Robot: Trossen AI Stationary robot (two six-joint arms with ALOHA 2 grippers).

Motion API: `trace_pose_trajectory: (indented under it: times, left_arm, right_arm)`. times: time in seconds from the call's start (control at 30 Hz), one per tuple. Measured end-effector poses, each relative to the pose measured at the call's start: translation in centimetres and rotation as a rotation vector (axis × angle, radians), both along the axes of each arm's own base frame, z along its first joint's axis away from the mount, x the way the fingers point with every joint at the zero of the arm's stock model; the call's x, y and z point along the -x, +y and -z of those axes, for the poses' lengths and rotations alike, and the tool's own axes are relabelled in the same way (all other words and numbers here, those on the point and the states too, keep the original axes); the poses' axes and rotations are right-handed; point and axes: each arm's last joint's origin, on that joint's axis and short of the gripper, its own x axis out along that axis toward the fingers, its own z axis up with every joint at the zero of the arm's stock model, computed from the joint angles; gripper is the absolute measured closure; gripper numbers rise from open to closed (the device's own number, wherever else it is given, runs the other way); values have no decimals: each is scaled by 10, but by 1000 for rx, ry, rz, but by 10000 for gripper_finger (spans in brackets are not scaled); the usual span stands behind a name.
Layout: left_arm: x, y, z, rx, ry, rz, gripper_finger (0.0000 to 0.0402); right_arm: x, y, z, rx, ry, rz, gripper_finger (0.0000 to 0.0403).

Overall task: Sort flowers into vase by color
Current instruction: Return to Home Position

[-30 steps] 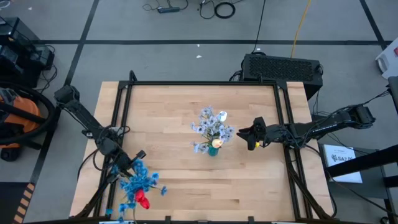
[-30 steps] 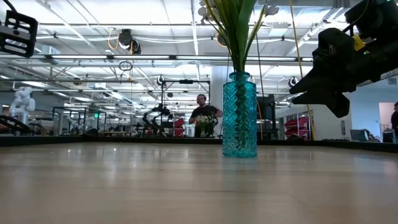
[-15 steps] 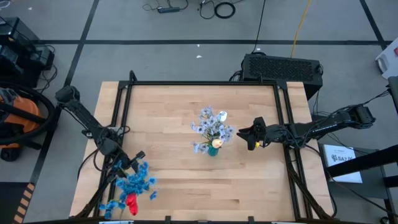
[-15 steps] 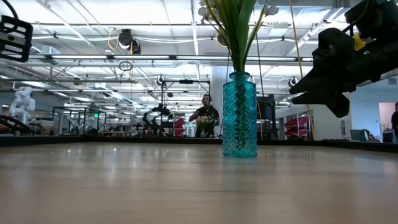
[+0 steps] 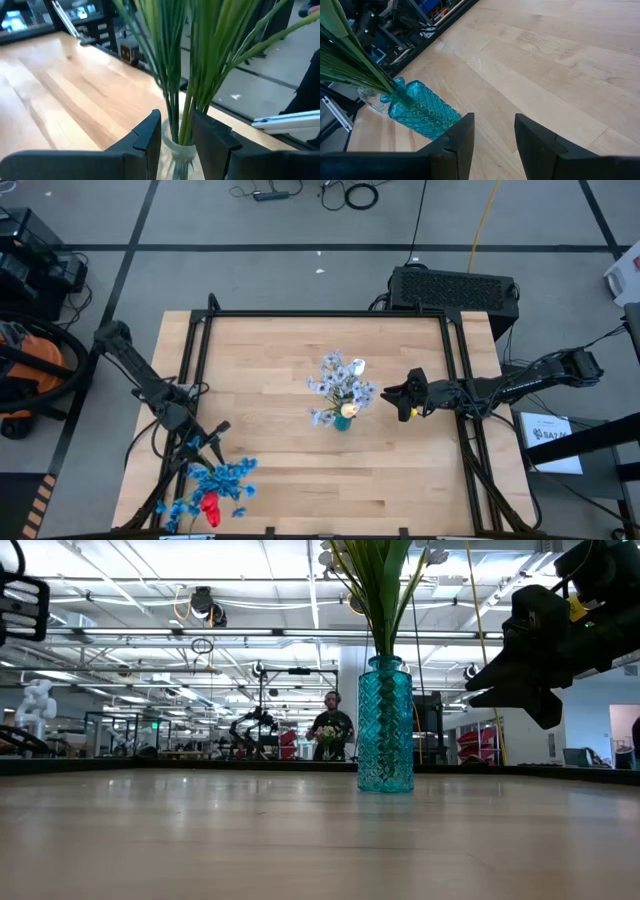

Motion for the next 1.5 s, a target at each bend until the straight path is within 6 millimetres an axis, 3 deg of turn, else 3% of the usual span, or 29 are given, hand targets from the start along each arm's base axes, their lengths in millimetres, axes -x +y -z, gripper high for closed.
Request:
trace_pose_trajectory:
  times: [0.23, 0.53, 0.8, 1.2, 1.5]
  left_arm:
    - [3, 8, -3, -32, -39, -118, 288]
    - [0, 20, -4, -199, -198, -341, 288]
    - [-14, 34, 11, -114, -171, -478, 289]
    - [-29, 72, 3, 30, -164, -820, 289]
    - [-26, 82, 2, 55, -160, -911, 289]
  right_arm:
    - [0, 0, 0, 0, -1, 0, 271]
    - [0, 0, 0, 0, -1, 0, 271]
    - [0, 0, 0, 0, -2, 0, 271]
    - [0, 0, 0, 0, -3, 0, 271]
    - [0, 0, 0, 0, -3, 0, 271]
